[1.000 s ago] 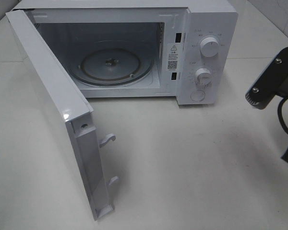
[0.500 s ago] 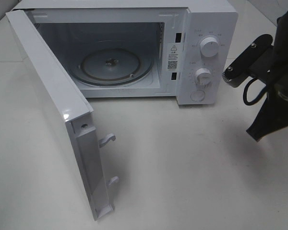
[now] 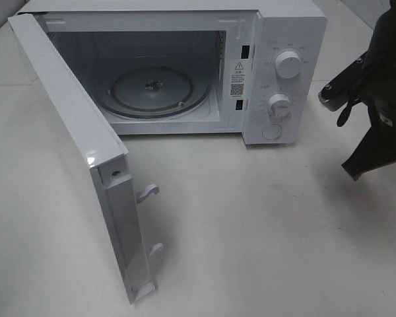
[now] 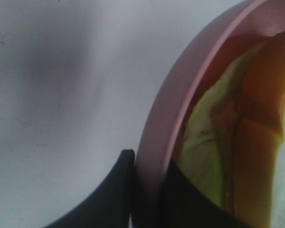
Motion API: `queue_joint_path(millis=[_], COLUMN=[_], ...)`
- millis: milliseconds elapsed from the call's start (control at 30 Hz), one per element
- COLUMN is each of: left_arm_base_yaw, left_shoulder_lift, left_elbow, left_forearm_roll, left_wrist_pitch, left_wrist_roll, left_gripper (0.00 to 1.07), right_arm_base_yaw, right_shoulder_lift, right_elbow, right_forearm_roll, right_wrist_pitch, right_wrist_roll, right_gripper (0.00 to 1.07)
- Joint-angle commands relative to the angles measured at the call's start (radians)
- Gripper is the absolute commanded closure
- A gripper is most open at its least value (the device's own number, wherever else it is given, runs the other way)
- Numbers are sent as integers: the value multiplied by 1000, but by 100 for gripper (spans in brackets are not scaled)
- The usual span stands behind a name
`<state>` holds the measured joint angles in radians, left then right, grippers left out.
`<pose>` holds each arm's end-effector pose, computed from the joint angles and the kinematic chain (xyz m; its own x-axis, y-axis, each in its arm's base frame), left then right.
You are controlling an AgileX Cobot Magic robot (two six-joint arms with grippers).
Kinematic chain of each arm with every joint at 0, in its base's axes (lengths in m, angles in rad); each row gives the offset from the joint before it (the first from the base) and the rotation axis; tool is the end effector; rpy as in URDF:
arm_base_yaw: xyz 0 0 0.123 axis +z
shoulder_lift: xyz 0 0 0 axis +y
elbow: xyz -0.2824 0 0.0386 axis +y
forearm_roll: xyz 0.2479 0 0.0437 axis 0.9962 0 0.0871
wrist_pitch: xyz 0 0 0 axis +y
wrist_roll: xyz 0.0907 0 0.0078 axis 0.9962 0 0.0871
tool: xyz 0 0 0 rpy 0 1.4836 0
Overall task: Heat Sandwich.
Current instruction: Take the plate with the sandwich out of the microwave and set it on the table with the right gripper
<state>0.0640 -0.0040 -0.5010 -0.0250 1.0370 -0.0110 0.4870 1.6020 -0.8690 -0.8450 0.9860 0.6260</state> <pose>-0.0045 -0.0023 0.2794 -0.4281 -0.0512 -0.9023 -0.0547 0.9980 -0.0307 0.2657 0.0764 0.2002 -0.8933 -0.4116 -0.1804 -0.2283 0.7615 -0.6067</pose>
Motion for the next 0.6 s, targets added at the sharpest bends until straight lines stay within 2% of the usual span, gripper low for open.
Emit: queue_joint_path(millis=[33,600], left_arm_base_yaw=[0,0], left_shoulder_lift=[-24,-24], left_elbow=[5,5], left_forearm_roll=[-3,-3], left_wrist_pitch=[-3,-3], left_wrist_roll=[1,1], left_gripper=[8,8], right_arm_base_yaw=[-28,-69], right_shoulder_lift=[23,160], right_elbow=[-8,-8], right_forearm_roll=[-33,-60], right_wrist_pitch=[-8,-94], right_wrist_roll=[10,112], right_gripper=[107,107])
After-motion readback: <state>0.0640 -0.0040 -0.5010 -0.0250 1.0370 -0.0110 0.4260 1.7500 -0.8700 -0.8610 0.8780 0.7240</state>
